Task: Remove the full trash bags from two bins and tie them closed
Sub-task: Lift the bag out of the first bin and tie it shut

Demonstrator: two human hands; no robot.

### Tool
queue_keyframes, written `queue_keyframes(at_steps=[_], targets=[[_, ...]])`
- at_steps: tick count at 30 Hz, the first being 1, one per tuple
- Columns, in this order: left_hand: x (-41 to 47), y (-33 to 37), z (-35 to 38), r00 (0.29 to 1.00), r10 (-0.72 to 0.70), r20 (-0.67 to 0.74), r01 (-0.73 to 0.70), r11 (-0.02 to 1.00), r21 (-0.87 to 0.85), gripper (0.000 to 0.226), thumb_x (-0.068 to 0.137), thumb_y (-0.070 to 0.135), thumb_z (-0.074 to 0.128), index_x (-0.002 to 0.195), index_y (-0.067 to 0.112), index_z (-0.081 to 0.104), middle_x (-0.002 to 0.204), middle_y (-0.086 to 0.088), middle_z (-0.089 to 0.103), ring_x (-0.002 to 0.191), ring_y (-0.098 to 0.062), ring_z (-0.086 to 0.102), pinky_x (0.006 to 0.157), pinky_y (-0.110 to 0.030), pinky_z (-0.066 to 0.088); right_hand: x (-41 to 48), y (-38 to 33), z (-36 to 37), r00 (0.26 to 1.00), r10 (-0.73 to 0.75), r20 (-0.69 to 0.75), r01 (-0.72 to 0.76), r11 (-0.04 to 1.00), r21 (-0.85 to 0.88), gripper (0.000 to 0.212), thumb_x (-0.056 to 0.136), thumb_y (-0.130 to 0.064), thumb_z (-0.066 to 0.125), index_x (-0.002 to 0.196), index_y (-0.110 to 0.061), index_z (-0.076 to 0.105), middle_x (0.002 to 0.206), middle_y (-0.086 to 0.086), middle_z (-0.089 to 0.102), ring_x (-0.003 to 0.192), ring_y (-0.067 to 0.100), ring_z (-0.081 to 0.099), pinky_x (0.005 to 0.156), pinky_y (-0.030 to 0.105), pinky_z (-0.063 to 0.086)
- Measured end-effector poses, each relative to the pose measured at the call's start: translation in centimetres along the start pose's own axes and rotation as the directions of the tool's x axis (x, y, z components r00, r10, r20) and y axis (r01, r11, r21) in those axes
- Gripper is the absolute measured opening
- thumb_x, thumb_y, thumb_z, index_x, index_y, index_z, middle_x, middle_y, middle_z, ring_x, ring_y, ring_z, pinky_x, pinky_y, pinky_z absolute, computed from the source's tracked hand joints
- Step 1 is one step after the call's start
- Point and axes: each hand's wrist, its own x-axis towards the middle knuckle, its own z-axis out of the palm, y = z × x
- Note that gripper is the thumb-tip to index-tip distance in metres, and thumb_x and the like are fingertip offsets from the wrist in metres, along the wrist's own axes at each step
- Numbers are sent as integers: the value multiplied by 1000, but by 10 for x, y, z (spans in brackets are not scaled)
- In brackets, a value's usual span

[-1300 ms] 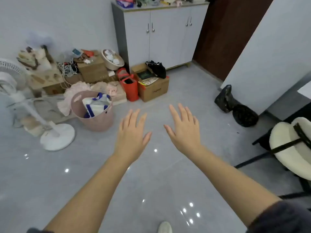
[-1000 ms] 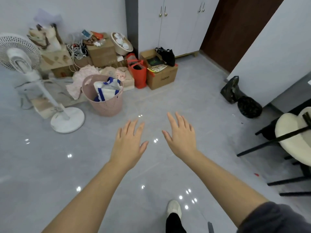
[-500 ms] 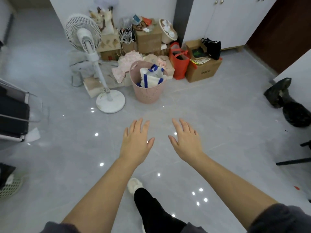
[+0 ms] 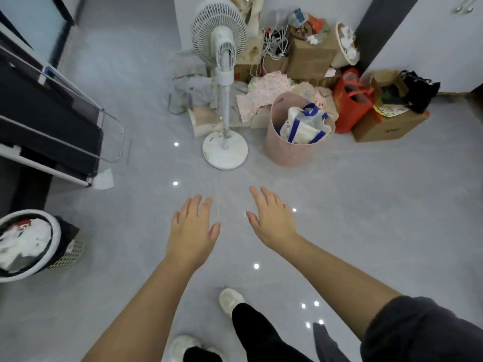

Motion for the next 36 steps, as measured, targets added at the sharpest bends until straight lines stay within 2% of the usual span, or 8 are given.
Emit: queue_keyframes(at_steps=[6, 14, 19, 27, 32, 36], targets=[[12, -130, -21, 985, -174, -3, 171, 971, -168, 57, 94, 37, 45, 144, 17, 28, 151, -7, 29, 140, -23, 24, 112, -40, 25, 45, -116, 37, 997, -68, 40, 68, 998, -10, 58, 97, -42, 36, 149, -27, 13, 156, 6, 24, 141, 25, 26, 110, 43, 29], [-2, -325, -58, 978, -197, 68, 206, 962, -179, 54, 93, 34, 47, 142, 16, 33, 147, -8, 34, 136, -25, 31, 110, -43, 30, 78, -296, 109, 997, -29, 76, 26, 999, 29, 59, 98, -44, 36, 149, -26, 13, 156, 4, 24, 141, 25, 27, 109, 41, 30], [9, -433, -70, 952, -295, 81, 306, 935, -179, 52, 93, 32, 47, 140, 14, 35, 145, -8, 37, 132, -26, 36, 105, -43, 35, 112, -390, 163, 989, -66, 136, 59, 997, 50, 59, 98, -43, 34, 149, -27, 11, 155, 5, 24, 140, 24, 28, 109, 41, 32], [44, -599, -36, 828, -546, 126, 553, 762, -336, 49, 94, 30, 47, 139, 13, 37, 143, -9, 39, 131, -26, 36, 105, -41, 32, 211, -518, 279, 953, -130, 275, 106, 989, 102, 59, 98, -42, 35, 149, -26, 11, 155, 5, 24, 139, 25, 28, 109, 43, 31], [63, -719, 16, 773, -623, 120, 628, 724, -285, 49, 94, 32, 46, 139, 14, 38, 144, -11, 38, 131, -29, 36, 107, -45, 33, 279, -578, 373, 907, -203, 368, 170, 978, 120, 56, 98, -40, 37, 147, -25, 15, 146, 7, 37, 126, 29, 41, 97, 43, 38], [69, -805, 62, 713, -697, 67, 688, 679, -255, 47, 94, 31, 46, 136, 11, 42, 140, -14, 43, 128, -32, 39, 106, -48, 35, 321, -609, 449, 871, -263, 415, 240, 965, 109, 57, 97, -40, 36, 148, -24, 15, 142, 10, 41, 123, 32, 44, 94, 45, 41]])
